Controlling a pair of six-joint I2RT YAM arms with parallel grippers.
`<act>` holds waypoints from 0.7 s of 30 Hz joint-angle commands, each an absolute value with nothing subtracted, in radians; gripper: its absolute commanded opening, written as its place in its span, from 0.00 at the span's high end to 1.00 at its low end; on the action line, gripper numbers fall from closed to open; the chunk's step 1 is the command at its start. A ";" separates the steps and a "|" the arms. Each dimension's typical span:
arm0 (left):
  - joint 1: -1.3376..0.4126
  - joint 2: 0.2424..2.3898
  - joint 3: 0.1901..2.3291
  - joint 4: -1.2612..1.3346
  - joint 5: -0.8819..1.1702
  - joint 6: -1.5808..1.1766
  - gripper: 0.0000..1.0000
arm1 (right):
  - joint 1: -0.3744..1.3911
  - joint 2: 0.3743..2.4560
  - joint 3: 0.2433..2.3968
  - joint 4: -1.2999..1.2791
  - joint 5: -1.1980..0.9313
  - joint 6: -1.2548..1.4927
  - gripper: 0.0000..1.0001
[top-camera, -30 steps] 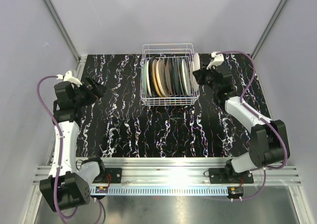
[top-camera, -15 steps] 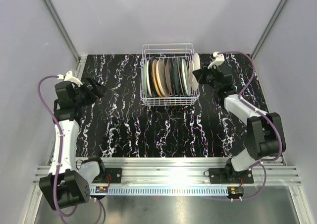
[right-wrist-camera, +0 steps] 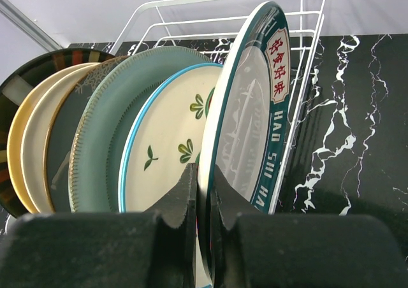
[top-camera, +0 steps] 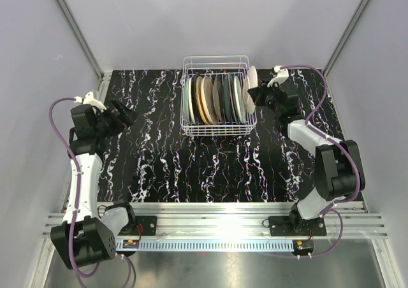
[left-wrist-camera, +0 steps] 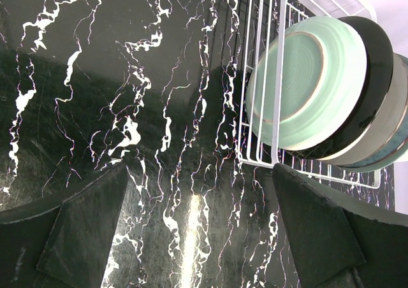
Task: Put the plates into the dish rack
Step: Insert the plate into the dish rack
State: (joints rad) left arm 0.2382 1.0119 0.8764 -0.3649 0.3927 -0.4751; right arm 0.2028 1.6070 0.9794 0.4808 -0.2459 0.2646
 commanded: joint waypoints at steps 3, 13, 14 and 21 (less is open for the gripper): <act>0.245 1.020 0.899 -0.325 0.413 -0.466 0.01 | 0.204 1.621 1.029 0.488 -0.282 0.238 0.99; 0.248 1.023 0.897 -0.325 0.417 -0.469 0.01 | 0.206 1.598 1.032 0.408 -0.294 0.227 0.89; 0.249 1.023 0.899 -0.325 0.423 -0.468 0.01 | 0.206 1.598 1.031 0.407 -0.295 0.227 0.89; 0.250 1.022 0.896 -0.321 0.428 -0.469 0.01 | 0.206 1.588 1.025 0.377 -0.299 0.227 0.80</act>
State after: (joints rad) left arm 0.2428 1.0183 0.8764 -0.3649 0.4042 -0.4755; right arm 0.2020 1.6146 1.0061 0.4187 -0.2562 0.2352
